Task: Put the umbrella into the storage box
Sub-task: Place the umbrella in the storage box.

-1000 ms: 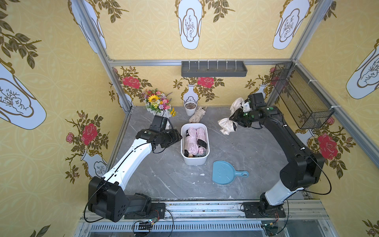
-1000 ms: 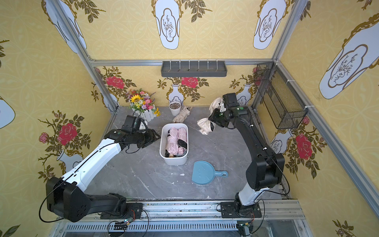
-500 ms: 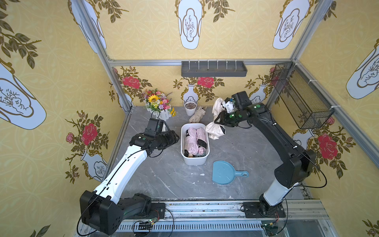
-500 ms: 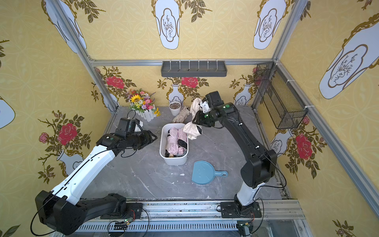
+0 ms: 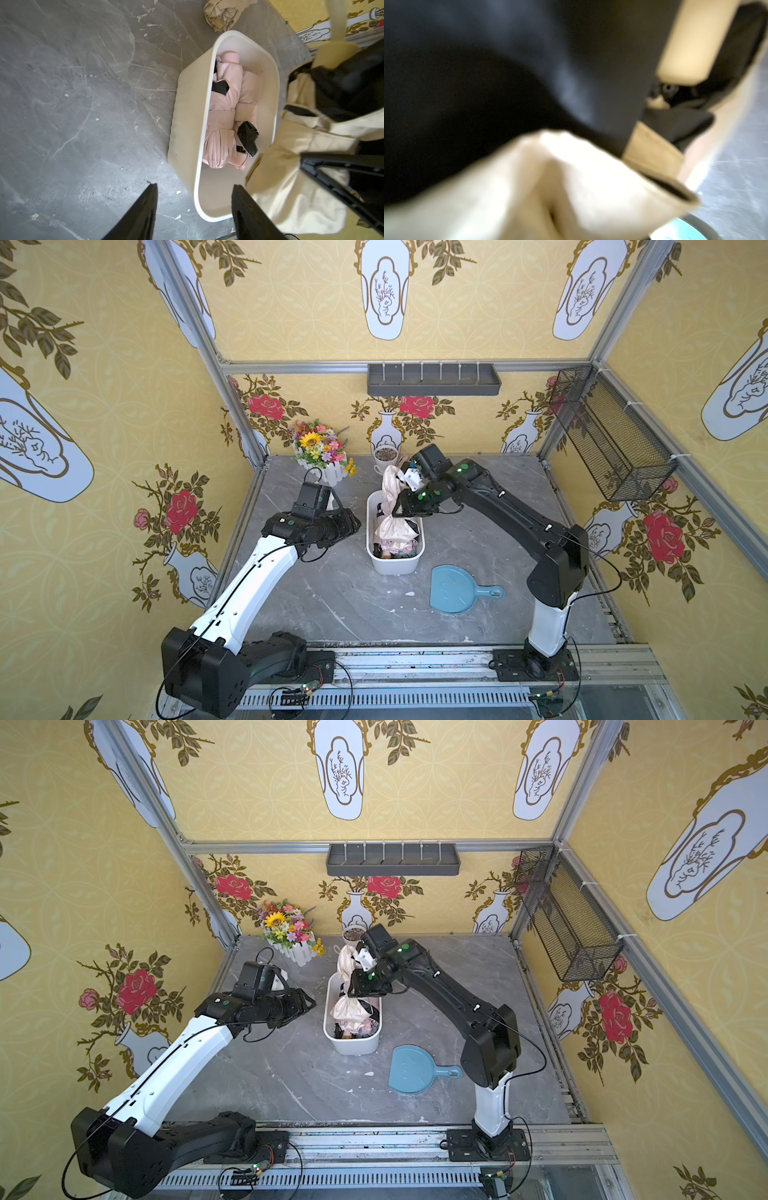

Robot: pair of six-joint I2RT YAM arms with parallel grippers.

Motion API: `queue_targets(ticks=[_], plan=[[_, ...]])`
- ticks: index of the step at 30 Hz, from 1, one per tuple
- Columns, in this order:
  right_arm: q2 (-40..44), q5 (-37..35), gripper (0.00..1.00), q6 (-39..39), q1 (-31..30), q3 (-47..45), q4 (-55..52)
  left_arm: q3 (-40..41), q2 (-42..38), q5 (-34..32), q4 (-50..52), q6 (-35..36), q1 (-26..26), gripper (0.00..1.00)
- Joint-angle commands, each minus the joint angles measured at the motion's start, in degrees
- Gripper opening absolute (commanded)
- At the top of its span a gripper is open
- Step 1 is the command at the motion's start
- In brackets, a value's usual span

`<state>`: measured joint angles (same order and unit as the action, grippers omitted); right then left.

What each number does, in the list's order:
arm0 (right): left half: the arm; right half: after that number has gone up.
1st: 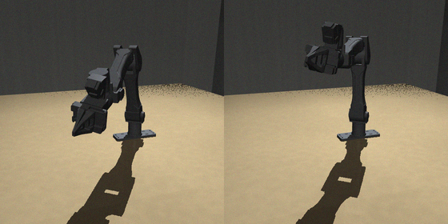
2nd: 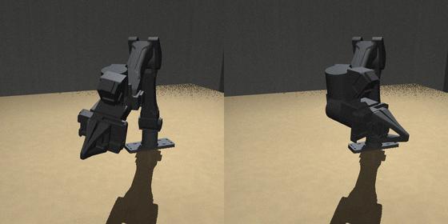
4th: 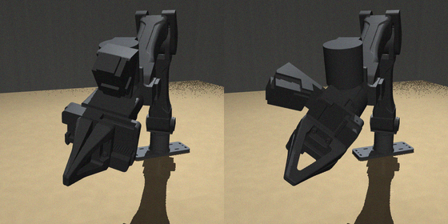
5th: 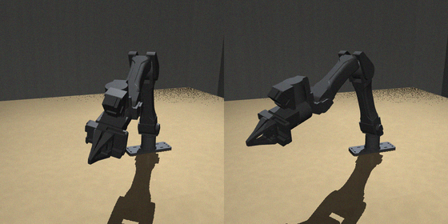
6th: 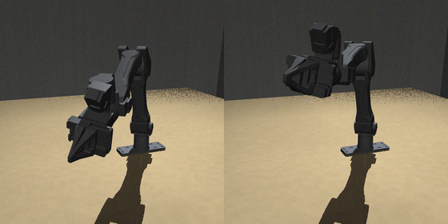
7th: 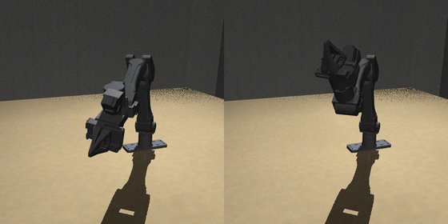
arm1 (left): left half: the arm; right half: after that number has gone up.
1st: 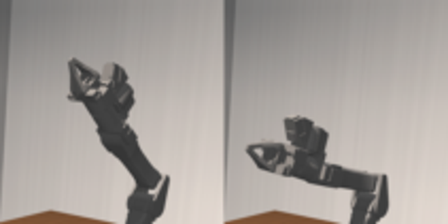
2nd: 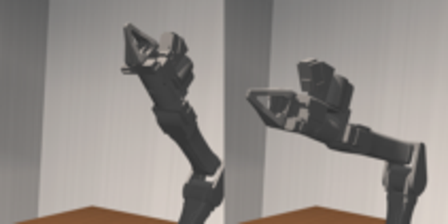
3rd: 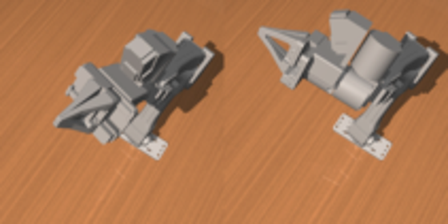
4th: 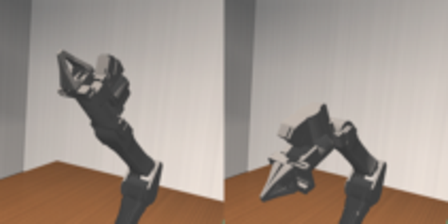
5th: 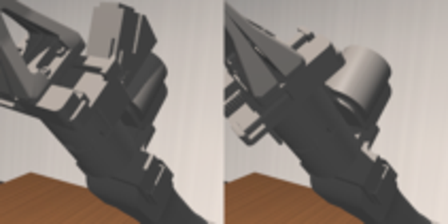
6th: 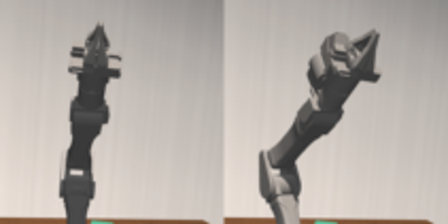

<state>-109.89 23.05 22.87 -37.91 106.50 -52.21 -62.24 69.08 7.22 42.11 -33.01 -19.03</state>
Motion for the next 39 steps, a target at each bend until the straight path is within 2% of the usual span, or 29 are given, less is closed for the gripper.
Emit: queue_targets(ticks=[1, 5, 11, 14, 17, 21, 27, 30, 33, 39], plan=[[-2.3, 1.3, 0.41, 2.1, -2.1, 1.2, 4.6, 0.3, -0.5, 0.1, 0.2, -0.2, 0.1, 0.62], [-4.6, 1.2, 0.52, 6.3, -3.0, 0.2, 6.4, 0.6, -1.5, 0.1, 0.3, -0.8, 0.1, 0.62], [-4.2, -3.5, 0.71, 9.5, -2.9, -0.6, 4.8, 0.8, -2.5, 0.0, 0.6, -1.4, 0.1, 0.62], [-3.0, -5.0, 0.77, 10.0, -2.7, -1.4, 4.1, 0.8, -2.4, 0.1, 0.5, -1.4, 0.1, 0.62], [-1.3, -6.6, 0.79, 9.8, -2.7, -1.7, 3.1, 0.6, -2.0, 0.6, 0.2, -1.8, 0.1, 0.62], [3.2, -9.1, 0.77, 8.5, -2.8, -4.0, 6.5, 0.5, -1.7, 0.9, -0.2, -2.4, 0.1, 0.62], [6.2, -6.9, 0.60, 3.8, -2.9, -8.6, 15.2, -0.1, -1.5, 1.2, 0.1, -2.8, 0.1, 0.62], [5.8, -5.1, 0.57, 2.1, -3.0, -11.8, 19.5, -0.6, -1.2, 1.2, 0.4, -3.2, 0.1, 0.62], [4.6, -3.1, 0.49, 1.0, -2.9, -14.4, 23.3, -1.0, -0.8, 1.6, 0.3, -3.6, 0.1, 0.62], [-1.6, 0.3, 0.44, 1.0, -2.6, -15.4, 26.5, -1.9, 0.2, 2.8, -0.5, -5.1, 0.1, 0.62]])
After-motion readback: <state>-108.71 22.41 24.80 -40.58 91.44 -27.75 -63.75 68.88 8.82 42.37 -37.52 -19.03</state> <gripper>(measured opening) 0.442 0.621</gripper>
